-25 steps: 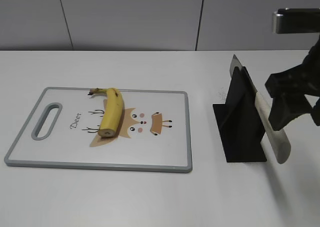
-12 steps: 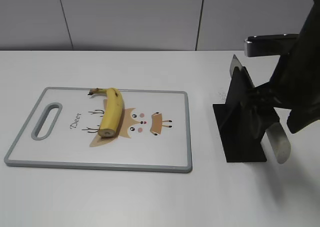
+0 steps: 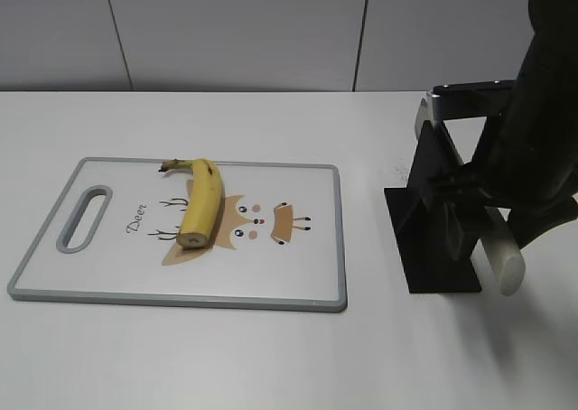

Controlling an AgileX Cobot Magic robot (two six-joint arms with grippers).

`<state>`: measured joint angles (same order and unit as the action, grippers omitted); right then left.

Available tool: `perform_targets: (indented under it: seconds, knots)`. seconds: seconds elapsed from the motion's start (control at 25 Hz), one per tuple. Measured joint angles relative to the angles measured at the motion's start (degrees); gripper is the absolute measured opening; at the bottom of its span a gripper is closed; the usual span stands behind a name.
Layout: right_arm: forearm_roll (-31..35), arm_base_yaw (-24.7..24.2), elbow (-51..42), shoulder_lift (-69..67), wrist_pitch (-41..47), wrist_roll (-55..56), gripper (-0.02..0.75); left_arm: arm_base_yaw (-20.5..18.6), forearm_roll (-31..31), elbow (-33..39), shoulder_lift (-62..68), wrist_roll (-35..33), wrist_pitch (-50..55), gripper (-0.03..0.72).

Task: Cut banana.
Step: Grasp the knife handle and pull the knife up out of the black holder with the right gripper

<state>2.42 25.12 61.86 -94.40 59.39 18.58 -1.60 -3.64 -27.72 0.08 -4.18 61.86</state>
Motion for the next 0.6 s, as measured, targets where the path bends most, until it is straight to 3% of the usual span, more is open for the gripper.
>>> perform_targets:
  seconds: [0.44,0.6]
  knots:
    - [2.31,0.0,0.0,-1.72,-0.11,0.63,0.402,0.0,0.0,0.0,0.0,0.0,0.0,0.553]
    - [2.41,0.0,0.0,-1.72,0.3,1.03,0.326,0.0,0.0,0.0,0.0,0.0,0.0,0.553]
